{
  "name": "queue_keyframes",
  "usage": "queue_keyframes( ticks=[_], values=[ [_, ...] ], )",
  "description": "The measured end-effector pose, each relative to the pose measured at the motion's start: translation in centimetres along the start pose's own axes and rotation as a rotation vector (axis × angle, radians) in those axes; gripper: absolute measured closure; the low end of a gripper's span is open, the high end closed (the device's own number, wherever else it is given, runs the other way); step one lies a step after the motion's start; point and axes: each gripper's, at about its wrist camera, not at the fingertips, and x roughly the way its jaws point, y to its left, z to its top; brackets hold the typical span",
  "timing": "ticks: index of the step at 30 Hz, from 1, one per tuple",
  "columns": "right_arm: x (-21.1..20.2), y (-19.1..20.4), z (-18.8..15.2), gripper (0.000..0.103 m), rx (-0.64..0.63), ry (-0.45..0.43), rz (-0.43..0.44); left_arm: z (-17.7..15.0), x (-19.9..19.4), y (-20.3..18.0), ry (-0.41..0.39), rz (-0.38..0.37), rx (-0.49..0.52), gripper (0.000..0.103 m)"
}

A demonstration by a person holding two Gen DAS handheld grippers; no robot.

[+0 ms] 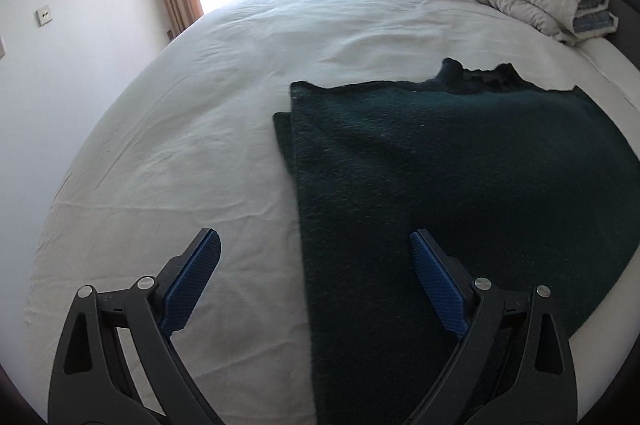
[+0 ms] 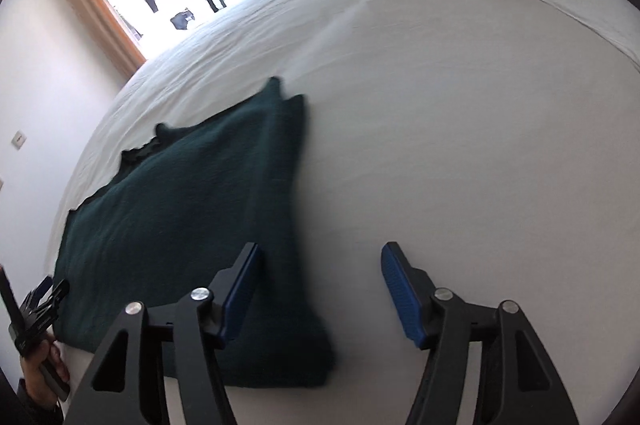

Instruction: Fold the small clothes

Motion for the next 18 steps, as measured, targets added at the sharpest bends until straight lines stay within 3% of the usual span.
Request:
queue_keyframes(
  ticks=[2,5,9,11,13,15,18],
  values=[
    [-1.0,-1.6,-0.1,0.035,0.056,0.000,0.055,-0.3,-0.2,1.4,-0.001,-0.005,-0.053,0.006],
    [-1.3,-1.4,-0.5,0.029,0.045,0.013,0.142,-0.8,-1.2,3.0,0.012,-0.077,-0.141,0.006],
    [-0.2,0.3,-0.9,0.029,-0.023,0.057,0.198,-2.1,-1.8,3.0,0.029,-0.101,-0.150,0.006],
    [0.9,1.6,-1.4,0.032,-0.073,0.091,0.177,-2.8,-1.8,3.4,0.048,-0.121,-0.164,0.006],
    [1.1,2.5,-1.8,0.059,-0.137,0.099,0.135,-3.3,-1.6,3.7,0.056,-0.134,-0.180,0.006],
    [1.2,2.6,-2.0,0.074,-0.153,0.114,0.130,-3.4,-1.4,3.7,0.076,-0.144,-0.172,0.006],
    [1.3,2.3,-2.1,0.087,-0.159,0.119,0.115,-3.6,-1.0,3.2,0.095,-0.144,-0.127,0.008]
  ],
)
